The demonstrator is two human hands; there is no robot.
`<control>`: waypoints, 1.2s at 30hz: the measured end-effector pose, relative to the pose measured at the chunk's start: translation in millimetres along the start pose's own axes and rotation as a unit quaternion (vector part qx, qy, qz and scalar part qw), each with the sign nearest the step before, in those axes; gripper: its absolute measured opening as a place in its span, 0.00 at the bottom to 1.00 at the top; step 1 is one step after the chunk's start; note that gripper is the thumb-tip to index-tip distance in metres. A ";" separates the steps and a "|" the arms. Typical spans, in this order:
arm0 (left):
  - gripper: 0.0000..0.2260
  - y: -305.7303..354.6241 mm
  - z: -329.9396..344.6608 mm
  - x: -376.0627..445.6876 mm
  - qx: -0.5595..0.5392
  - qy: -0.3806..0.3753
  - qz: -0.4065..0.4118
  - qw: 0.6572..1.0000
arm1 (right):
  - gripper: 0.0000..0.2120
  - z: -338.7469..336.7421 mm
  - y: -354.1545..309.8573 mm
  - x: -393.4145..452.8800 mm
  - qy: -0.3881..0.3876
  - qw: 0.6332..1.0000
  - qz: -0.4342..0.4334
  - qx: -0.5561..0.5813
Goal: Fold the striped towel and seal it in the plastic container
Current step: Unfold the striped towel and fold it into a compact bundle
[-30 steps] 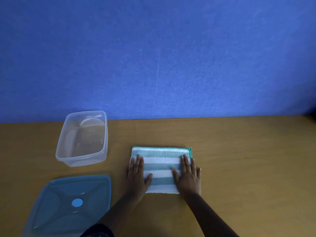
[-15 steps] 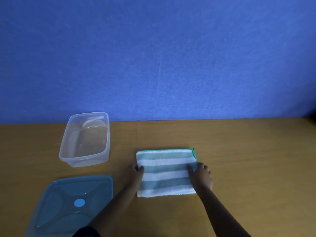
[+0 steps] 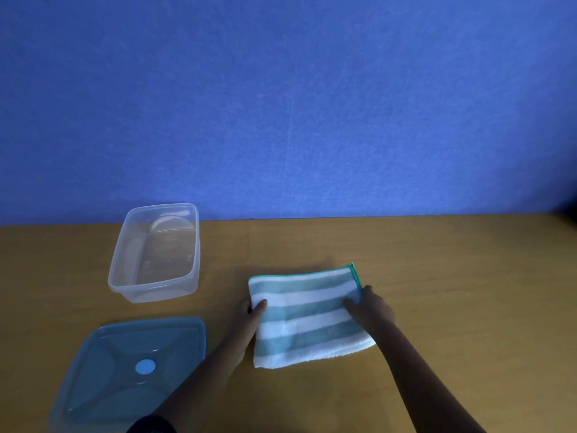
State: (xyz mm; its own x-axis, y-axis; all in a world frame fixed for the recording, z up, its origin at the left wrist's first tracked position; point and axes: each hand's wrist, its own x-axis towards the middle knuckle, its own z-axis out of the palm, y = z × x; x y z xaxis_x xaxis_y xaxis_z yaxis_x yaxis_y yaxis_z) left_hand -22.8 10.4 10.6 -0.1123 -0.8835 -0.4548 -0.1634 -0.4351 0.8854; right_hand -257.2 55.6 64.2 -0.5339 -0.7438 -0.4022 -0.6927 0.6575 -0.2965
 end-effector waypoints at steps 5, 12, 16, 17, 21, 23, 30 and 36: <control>0.14 -8.9 -0.1 -2.7 -0.027 0.032 -0.016 0.999 | 0.25 -7.0 -10.8 -7.0 0.003 0.998 -0.058 -0.014; 0.11 -10.2 -2.4 -4.6 -0.043 0.020 -0.024 0.999 | 0.26 -4.4 -27.1 -20.7 0.051 0.996 -0.071 0.002; 0.13 -13.5 -4.7 -2.1 -0.036 0.012 -0.023 0.999 | 0.23 7.1 -34.7 -32.4 0.119 0.987 -0.102 -0.039; 0.14 -12.7 -4.8 -3.5 -0.035 0.010 -0.019 0.999 | 0.22 11.7 -36.1 -35.5 0.130 0.983 -0.118 -0.052; 0.18 -13.5 -4.6 -4.4 -0.026 0.008 -0.007 1.000 | 0.24 29.2 -37.8 -47.2 0.110 0.980 -0.154 -0.057; 0.20 -15.1 -4.3 -3.1 -0.021 0.004 0.000 1.000 | 0.26 34.2 -40.2 -51.9 0.093 0.982 -0.159 -0.040; 0.21 -18.4 -4.5 0.0 -0.022 0.002 0.013 1.000 | 0.34 44.3 -51.6 -56.2 0.061 0.982 -0.180 -0.006; 0.21 -18.1 -5.2 -1.2 -0.018 -0.007 0.018 1.000 | 0.27 50.0 -60.5 -49.7 0.098 0.972 -0.204 -0.064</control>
State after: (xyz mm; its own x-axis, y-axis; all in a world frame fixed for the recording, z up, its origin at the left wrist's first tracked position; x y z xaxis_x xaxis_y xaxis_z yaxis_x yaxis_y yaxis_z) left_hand -14.6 18.4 -4.3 -0.1317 -0.8964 -0.4232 -0.1230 -0.4088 0.9043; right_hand -164.5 58.8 58.8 -0.2751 -0.9564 -0.0980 -0.9139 0.2918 -0.2821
